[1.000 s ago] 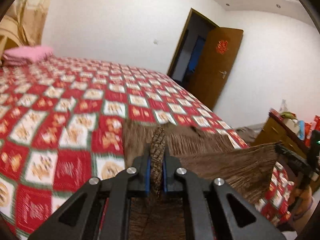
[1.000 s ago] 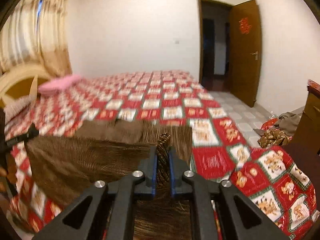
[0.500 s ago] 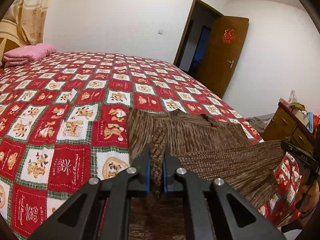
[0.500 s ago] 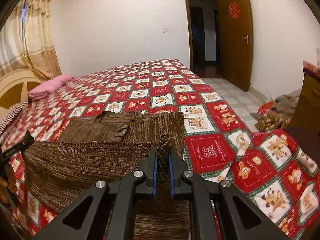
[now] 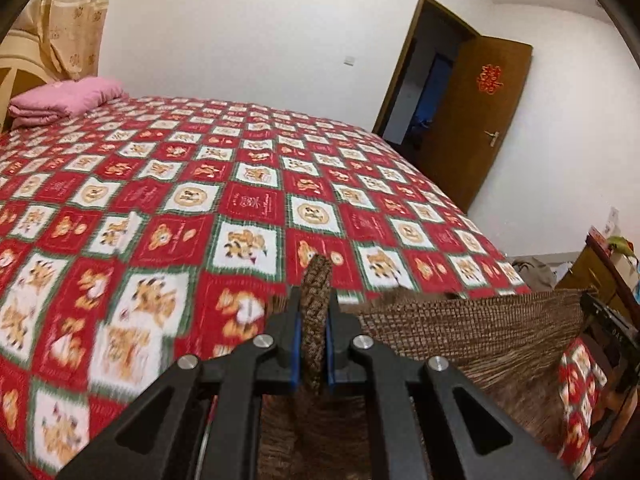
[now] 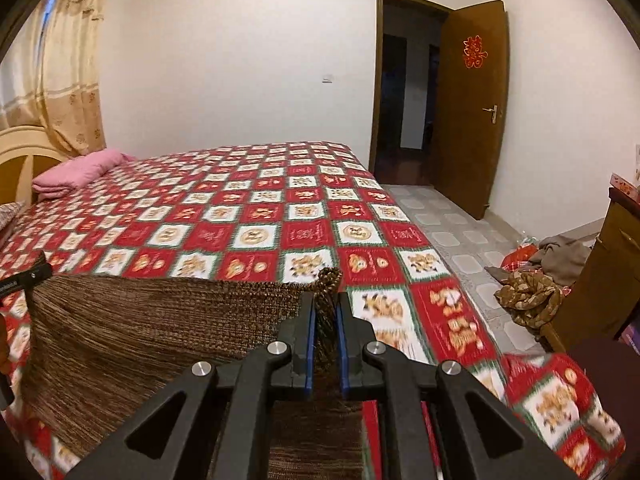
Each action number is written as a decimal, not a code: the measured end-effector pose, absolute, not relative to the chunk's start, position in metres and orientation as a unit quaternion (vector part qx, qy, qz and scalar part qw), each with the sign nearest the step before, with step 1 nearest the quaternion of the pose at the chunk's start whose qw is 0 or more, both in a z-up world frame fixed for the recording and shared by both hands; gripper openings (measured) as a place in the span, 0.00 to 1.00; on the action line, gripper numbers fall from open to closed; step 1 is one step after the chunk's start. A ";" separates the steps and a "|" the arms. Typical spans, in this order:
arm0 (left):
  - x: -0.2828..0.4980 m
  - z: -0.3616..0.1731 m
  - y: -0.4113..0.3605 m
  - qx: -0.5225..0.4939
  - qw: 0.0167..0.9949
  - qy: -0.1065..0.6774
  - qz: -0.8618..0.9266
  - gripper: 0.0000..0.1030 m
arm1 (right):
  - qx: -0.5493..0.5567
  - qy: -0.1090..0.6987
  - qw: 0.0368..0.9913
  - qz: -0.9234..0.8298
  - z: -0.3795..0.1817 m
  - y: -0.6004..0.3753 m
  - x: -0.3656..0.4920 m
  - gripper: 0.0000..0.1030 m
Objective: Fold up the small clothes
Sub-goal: 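Lift the held edge with both grippers and fold it over the sweater, then lay the fold flat and open both grippers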
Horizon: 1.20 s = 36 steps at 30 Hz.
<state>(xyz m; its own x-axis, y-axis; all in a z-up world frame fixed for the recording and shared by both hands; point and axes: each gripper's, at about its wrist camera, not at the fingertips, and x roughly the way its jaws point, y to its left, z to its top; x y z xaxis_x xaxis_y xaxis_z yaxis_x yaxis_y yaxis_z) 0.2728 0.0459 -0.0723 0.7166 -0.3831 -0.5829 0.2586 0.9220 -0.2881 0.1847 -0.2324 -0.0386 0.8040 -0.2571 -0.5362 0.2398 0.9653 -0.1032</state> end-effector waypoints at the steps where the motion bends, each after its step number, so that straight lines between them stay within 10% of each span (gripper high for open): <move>1: 0.284 -0.076 0.042 -0.095 0.920 0.339 -0.174 0.09 | -0.019 0.287 0.948 -0.137 -0.043 -0.236 0.198 0.08; 10: 0.348 -0.127 0.011 -0.082 0.902 0.399 -0.146 0.12 | -0.026 0.334 0.923 -0.188 -0.102 -0.267 0.256 0.08; 18: 0.363 -0.132 0.072 -0.182 0.890 0.413 -0.065 0.49 | -0.032 0.371 0.906 -0.203 -0.131 -0.273 0.269 0.13; 22: 0.342 -0.107 0.096 -0.132 0.910 0.393 -0.024 0.49 | -0.034 0.384 0.896 -0.218 -0.135 -0.275 0.273 0.43; 31: 0.295 -0.126 0.033 0.008 0.900 0.427 -0.088 0.52 | 0.085 0.240 0.942 -0.219 -0.071 -0.284 0.200 0.43; 36: 0.293 -0.141 0.029 0.021 0.899 0.436 -0.048 0.55 | 0.061 0.285 0.947 -0.132 -0.063 -0.251 0.165 0.43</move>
